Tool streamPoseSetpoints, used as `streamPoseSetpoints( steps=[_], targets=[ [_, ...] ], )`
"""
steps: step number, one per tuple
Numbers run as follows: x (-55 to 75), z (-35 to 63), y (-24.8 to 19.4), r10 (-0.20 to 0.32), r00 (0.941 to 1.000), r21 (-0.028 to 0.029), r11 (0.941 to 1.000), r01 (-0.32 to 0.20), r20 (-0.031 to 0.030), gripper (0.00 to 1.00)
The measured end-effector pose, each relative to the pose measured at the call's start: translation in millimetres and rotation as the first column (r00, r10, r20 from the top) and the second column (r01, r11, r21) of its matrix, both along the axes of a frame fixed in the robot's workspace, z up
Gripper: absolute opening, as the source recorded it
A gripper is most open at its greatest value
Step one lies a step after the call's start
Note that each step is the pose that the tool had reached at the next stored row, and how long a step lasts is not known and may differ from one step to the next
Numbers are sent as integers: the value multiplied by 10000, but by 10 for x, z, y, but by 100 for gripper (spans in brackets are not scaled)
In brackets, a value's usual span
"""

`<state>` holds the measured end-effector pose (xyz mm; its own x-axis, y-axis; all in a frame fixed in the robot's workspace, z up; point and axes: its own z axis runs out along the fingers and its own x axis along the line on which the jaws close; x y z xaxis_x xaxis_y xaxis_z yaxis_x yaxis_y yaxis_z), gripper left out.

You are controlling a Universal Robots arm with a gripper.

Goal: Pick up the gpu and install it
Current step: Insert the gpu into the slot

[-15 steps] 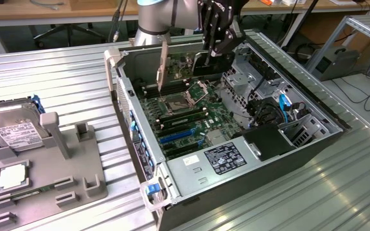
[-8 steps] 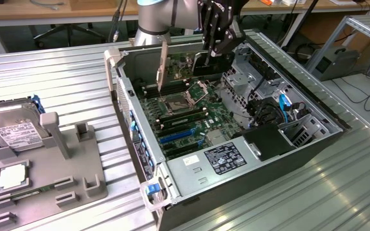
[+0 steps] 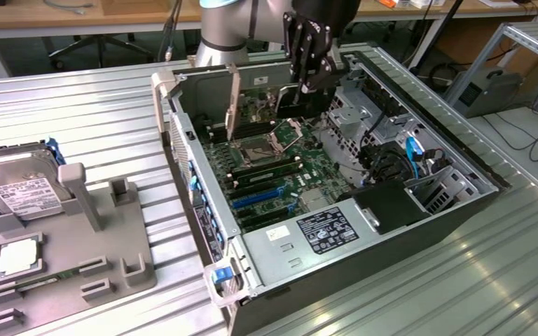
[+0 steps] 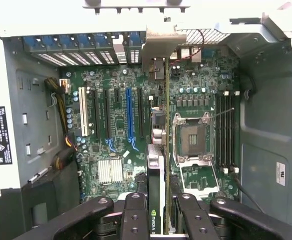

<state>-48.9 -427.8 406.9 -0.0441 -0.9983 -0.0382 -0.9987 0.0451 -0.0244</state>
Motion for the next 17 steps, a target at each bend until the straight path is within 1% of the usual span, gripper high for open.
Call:
streamPoseSetpoints(
  steps=[4, 7, 17],
  targets=[
    [-9, -81, 0, -1, 10000, 21, 10000, 1, 0, 27],
    [-26, -180, 0, 0, 10000, 23, 10000, 0, 2, 27],
    [-56, -365, -4, 1, 10000, 25, 10000, -1, 2, 27]
  ],
)
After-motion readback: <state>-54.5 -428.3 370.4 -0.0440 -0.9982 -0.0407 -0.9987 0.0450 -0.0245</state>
